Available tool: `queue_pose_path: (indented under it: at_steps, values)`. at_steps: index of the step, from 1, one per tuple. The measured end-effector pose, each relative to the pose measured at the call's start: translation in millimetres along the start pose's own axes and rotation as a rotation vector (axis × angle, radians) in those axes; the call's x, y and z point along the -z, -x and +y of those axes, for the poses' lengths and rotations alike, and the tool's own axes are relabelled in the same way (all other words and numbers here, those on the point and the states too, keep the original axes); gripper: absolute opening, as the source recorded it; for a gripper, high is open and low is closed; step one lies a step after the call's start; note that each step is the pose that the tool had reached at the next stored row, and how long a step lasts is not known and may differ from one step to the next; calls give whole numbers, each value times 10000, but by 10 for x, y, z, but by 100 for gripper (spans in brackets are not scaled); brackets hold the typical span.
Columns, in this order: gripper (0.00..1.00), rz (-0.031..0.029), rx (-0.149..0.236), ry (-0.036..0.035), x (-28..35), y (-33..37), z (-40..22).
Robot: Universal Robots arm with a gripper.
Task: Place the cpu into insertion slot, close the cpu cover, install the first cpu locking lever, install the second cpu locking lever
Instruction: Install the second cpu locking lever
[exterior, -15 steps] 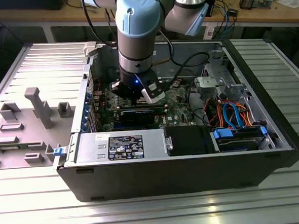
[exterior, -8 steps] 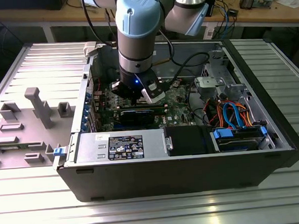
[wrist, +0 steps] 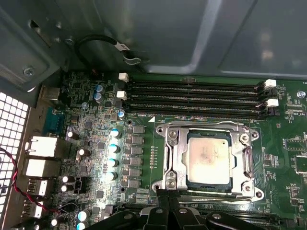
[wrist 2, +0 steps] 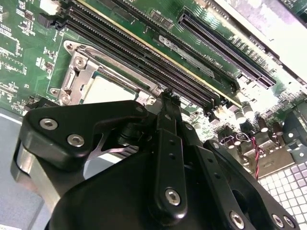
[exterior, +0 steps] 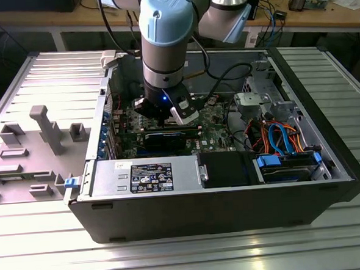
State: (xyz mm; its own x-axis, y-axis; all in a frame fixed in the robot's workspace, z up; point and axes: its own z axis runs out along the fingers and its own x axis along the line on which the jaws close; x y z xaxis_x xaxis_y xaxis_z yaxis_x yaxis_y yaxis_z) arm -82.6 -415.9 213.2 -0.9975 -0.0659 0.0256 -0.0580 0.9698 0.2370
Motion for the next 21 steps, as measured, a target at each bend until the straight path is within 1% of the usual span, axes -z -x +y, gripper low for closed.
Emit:
queue_pose_path:
  at_steps: [5, 8, 9, 10, 15, 21]
  values:
    - [11, -1, -1, 7, -43, -17, -10]
    - [11, -12, -52, 8, -67, -30, -16]
    - [11, -19, -71, 16, -70, -34, -16]
    - [11, -25, -87, 49, -78, -43, -17]
    - [11, -35, -117, 93, -109, -56, -23]
    - [11, -37, -126, 127, -122, -64, -22]
